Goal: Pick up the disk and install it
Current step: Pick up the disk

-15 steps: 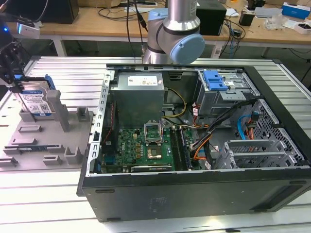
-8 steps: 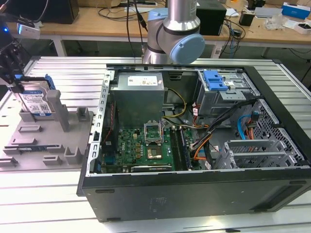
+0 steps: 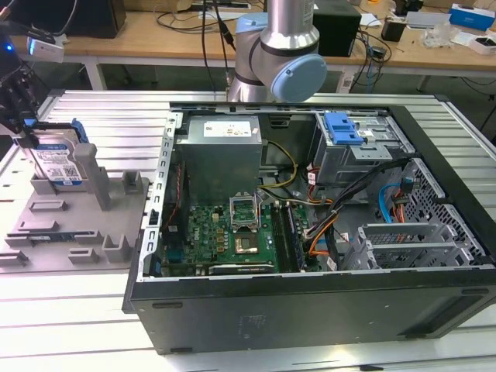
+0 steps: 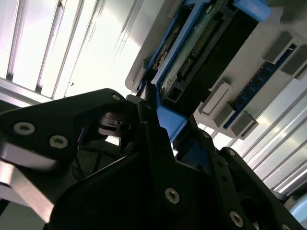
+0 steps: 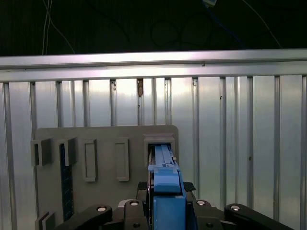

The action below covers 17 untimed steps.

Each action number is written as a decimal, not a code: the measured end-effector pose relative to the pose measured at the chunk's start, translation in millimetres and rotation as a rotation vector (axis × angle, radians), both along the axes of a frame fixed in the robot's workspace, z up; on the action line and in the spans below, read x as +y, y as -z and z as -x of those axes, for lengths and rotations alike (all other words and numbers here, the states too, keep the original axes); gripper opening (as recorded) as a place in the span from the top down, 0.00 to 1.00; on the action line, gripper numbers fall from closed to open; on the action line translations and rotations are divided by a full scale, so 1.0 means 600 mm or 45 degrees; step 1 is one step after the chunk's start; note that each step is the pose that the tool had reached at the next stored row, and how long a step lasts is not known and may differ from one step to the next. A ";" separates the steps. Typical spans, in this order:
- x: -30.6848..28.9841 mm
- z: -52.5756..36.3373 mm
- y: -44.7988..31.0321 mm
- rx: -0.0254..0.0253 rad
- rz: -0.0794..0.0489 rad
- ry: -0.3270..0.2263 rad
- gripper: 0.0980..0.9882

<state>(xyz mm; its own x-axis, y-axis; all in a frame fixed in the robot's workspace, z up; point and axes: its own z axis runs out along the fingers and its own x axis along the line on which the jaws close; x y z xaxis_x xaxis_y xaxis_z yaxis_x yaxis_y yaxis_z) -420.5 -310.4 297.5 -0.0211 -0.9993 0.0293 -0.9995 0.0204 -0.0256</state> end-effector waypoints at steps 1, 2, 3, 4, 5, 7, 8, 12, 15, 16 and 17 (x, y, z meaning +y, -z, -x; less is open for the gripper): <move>0.0000 0.000 0.000 0.0000 0.000 0.000 0.70; 0.0000 0.000 0.000 -0.0001 0.000 0.000 0.70; 0.0000 0.000 0.000 0.0000 0.000 0.000 0.70; 0.0000 0.000 0.000 0.0000 0.000 0.000 0.70; 0.0000 0.000 0.000 -0.0001 0.000 0.000 0.70; 0.0000 0.000 0.000 -0.0006 0.000 -0.001 0.70; 0.0000 0.000 -0.002 -0.0004 0.000 -0.001 0.70; 0.0000 0.000 -0.009 -0.0001 0.000 -0.003 0.70; 0.0000 0.000 -0.028 -0.0001 0.000 -0.004 0.70; 0.0000 0.000 -0.039 -0.0001 0.000 -0.004 0.70; 0.0000 0.000 -0.047 -0.0001 0.000 -0.004 0.70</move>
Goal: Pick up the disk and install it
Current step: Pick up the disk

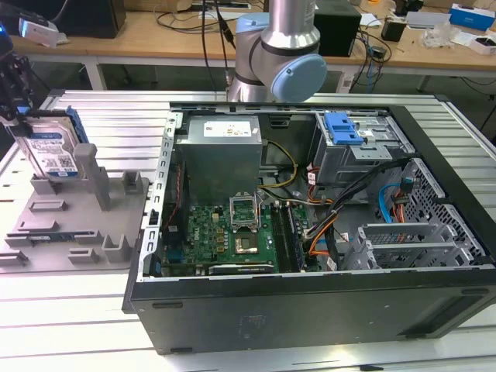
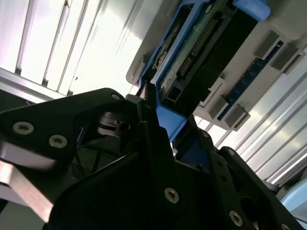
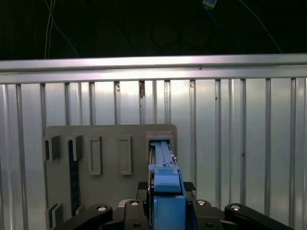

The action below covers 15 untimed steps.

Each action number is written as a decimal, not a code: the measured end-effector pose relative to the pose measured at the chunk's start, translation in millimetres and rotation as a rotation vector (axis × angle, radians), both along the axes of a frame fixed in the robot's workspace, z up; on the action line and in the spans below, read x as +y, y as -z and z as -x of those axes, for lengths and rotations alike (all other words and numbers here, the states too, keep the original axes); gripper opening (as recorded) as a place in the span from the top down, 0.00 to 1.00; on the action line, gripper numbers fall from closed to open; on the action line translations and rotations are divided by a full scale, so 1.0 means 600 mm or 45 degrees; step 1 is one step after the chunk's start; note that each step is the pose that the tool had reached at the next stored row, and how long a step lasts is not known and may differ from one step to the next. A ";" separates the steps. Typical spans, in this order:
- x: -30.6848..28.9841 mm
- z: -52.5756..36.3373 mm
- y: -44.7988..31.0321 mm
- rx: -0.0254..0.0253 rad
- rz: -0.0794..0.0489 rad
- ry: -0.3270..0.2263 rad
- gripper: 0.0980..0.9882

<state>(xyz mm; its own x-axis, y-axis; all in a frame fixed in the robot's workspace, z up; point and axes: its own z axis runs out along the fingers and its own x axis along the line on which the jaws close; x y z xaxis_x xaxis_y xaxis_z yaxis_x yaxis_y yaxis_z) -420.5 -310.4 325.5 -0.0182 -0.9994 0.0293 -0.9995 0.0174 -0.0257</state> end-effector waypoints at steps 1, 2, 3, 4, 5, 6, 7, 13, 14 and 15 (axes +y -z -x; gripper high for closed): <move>0.0000 0.000 -0.004 -0.0001 0.000 0.000 0.70; 0.0000 0.000 -0.009 0.0000 0.000 0.000 0.70; 0.0000 0.000 -0.013 0.0000 0.000 0.000 0.70; 0.0000 0.000 -0.019 0.0000 0.000 0.000 0.70; 0.0000 0.000 -0.023 0.0000 0.000 0.000 0.70; 0.0000 0.000 -0.027 0.0000 0.000 0.000 0.70; 0.0001 0.000 -0.032 -0.0001 0.000 0.000 0.70; 0.0000 0.000 -0.090 0.0000 0.000 0.000 0.70; 0.0000 0.000 -0.098 0.0000 0.000 0.000 0.70; 0.0000 -0.001 -0.114 0.0001 0.000 0.000 0.70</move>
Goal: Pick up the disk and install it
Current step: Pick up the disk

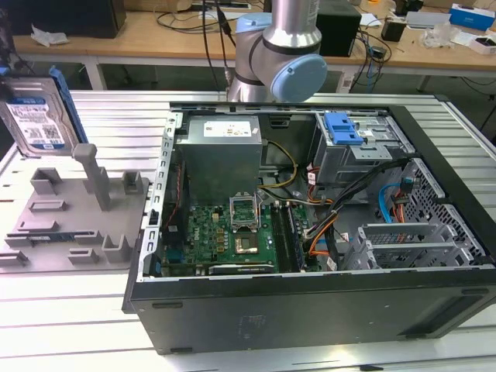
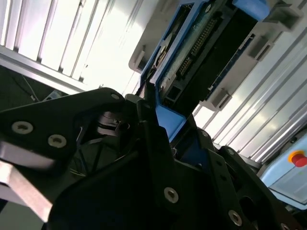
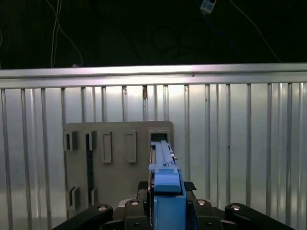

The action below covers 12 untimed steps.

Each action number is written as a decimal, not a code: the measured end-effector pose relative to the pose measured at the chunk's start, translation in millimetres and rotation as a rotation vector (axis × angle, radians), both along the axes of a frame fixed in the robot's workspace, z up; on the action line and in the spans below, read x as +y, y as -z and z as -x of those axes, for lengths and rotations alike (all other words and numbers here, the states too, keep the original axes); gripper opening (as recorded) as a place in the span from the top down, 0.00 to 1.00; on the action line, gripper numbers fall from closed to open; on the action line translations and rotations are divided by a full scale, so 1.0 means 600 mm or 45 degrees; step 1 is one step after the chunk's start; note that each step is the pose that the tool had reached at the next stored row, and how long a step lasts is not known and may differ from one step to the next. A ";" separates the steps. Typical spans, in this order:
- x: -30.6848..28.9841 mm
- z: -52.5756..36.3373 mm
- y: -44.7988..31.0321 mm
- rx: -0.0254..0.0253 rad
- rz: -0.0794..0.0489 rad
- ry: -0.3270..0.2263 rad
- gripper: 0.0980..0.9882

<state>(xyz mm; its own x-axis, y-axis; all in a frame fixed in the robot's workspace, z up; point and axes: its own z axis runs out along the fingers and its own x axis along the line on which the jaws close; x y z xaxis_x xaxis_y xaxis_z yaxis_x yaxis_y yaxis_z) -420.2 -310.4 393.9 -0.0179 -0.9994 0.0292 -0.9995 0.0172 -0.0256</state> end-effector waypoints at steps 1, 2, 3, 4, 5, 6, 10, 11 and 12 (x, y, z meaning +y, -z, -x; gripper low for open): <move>0.0000 0.000 -0.012 -0.0002 0.000 0.000 0.70; 0.0000 0.000 -0.021 -0.0001 0.000 0.000 0.70; 0.0001 -0.001 -0.032 -0.0001 0.000 0.000 0.70; 0.0000 -0.001 -0.040 -0.0002 0.000 0.000 0.70; 0.0000 -0.001 -0.049 -0.0001 0.000 0.000 0.70; 0.0000 -0.001 -0.057 -0.0001 0.000 0.000 0.70; 0.0000 -0.002 -0.098 0.0000 -0.001 0.000 0.70; 0.0000 -0.002 -0.106 -0.0001 -0.001 -0.001 0.70; 0.0000 -0.002 -0.115 -0.0002 -0.001 -0.001 0.70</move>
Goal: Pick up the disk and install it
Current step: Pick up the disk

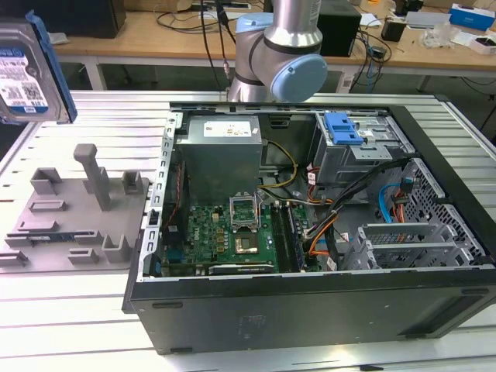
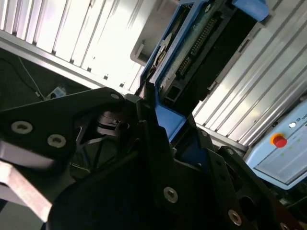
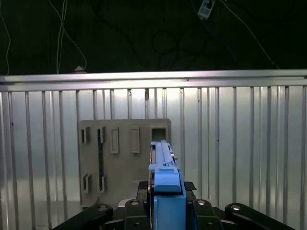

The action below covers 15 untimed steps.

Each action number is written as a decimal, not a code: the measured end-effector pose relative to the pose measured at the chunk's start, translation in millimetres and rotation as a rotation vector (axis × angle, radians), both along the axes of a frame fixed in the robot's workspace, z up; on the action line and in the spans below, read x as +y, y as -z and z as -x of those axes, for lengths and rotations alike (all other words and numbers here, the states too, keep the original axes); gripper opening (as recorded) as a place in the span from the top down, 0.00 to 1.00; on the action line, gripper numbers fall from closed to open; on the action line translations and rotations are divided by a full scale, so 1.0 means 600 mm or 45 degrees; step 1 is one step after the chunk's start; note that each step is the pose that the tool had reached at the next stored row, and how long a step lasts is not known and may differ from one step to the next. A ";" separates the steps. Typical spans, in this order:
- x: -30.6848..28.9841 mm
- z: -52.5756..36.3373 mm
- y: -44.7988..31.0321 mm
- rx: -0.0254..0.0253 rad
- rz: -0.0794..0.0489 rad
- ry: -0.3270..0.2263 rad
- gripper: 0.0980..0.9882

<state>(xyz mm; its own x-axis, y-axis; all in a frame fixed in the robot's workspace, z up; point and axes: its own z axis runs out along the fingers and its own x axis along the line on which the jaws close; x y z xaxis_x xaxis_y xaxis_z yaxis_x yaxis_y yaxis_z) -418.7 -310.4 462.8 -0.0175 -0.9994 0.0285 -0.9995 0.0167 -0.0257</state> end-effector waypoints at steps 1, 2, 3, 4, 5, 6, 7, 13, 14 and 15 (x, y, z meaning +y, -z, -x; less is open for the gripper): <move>0.0000 0.000 -0.014 0.0000 0.000 0.000 0.70; 0.0000 0.000 -0.026 0.0001 0.000 0.000 0.70; 0.0000 0.000 -0.032 0.0000 -0.001 0.000 0.70; 0.0000 0.000 -0.037 -0.0001 -0.001 0.000 0.70; -0.0001 0.000 -0.042 0.0000 -0.001 0.000 0.70; -0.0002 0.000 -0.042 0.0001 -0.001 0.000 0.70; -0.0002 0.000 -0.042 0.0001 -0.001 0.000 0.70; -0.0051 -0.005 -0.042 0.0011 -0.001 0.000 0.70; -0.0106 -0.013 -0.042 0.0060 -0.001 0.000 0.70; -0.0145 -0.018 -0.042 0.0092 -0.001 0.000 0.70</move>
